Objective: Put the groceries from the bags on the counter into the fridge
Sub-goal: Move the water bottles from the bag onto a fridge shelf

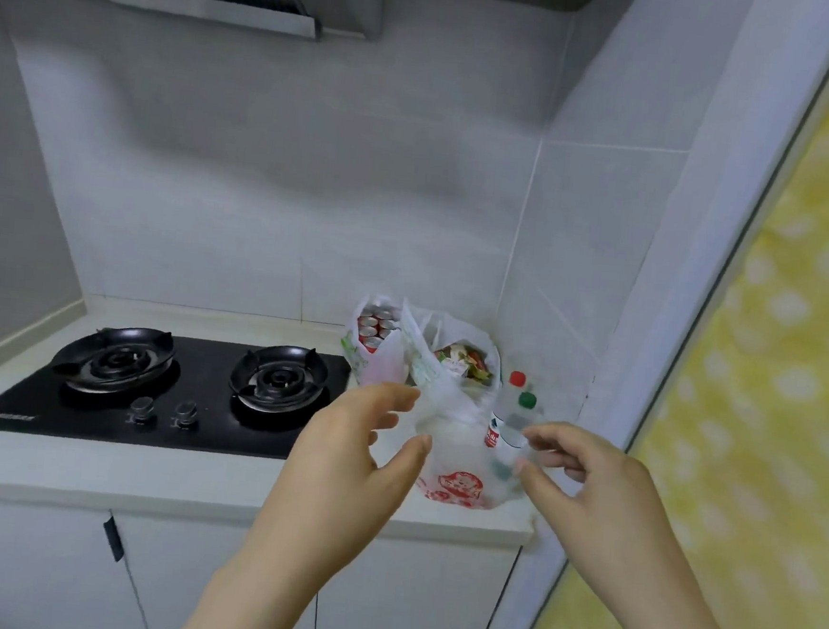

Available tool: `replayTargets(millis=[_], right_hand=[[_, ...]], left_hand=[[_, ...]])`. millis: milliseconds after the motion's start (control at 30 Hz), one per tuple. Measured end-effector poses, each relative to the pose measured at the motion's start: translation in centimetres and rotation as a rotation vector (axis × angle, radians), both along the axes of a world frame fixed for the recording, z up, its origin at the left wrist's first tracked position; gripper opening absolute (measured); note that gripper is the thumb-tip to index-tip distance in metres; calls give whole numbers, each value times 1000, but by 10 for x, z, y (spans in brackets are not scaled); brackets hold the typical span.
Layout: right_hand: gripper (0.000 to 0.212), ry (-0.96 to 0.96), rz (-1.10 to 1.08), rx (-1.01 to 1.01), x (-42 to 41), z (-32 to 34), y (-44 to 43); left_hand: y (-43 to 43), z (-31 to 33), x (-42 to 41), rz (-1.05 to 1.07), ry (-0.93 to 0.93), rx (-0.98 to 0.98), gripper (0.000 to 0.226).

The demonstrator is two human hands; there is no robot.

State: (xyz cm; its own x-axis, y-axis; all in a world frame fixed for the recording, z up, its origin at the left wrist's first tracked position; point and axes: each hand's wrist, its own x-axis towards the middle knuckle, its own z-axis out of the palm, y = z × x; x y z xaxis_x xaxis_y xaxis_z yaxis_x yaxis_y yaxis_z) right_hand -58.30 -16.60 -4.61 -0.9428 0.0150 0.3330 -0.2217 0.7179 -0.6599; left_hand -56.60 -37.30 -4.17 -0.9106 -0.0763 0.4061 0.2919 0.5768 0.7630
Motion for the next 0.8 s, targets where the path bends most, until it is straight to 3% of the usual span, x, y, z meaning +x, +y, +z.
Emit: replayTargets(millis=[400,800], right_hand=[[23,-89,-178,-70,-99,-36,-4],[24,-169,-188,-147,-246,-73,44]], left_hand=[[-9,-36,-131,-168,-111,-8,32],[38,-68,-274,-176,-219,-60,33]])
